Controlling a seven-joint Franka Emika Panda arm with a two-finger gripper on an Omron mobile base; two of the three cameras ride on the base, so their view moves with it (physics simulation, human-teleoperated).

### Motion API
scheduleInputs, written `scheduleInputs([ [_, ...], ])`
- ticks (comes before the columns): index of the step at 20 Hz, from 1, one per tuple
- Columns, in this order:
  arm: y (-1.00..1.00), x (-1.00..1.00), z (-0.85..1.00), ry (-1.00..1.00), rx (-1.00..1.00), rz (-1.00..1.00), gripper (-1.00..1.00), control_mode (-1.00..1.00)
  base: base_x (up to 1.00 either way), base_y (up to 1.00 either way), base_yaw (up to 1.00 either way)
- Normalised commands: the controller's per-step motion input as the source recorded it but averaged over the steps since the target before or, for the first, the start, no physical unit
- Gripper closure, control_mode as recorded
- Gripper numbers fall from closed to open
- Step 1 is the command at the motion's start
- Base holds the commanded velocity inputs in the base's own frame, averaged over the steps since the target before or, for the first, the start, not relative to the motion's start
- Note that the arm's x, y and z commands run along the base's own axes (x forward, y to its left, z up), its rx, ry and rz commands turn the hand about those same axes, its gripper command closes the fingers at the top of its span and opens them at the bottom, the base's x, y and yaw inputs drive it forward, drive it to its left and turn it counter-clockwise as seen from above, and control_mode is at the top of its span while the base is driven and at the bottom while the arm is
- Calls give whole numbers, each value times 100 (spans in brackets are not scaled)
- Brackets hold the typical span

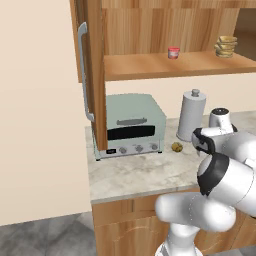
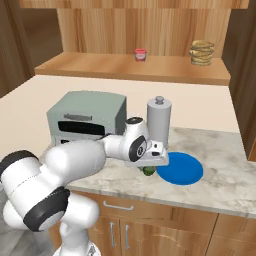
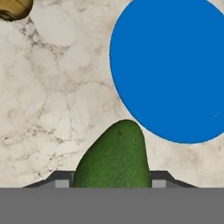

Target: Pick the avocado and bread from the counter and place them on the plate. Then pick the jam from the cabinet and place it next to the plate. Lastly close the cabinet door.

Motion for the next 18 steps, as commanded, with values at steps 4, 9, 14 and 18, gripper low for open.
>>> scheduleInputs([
  [4,-48,21,3,2,0,-3,100,-100,0,0,0],
  [9,-48,23,0,1,0,-2,100,-100,0,0,0],
  [14,-51,21,0,0,0,-3,100,-100,0,0,0],
  [18,-49,16,-5,0,3,-1,100,-100,0,0,0],
])
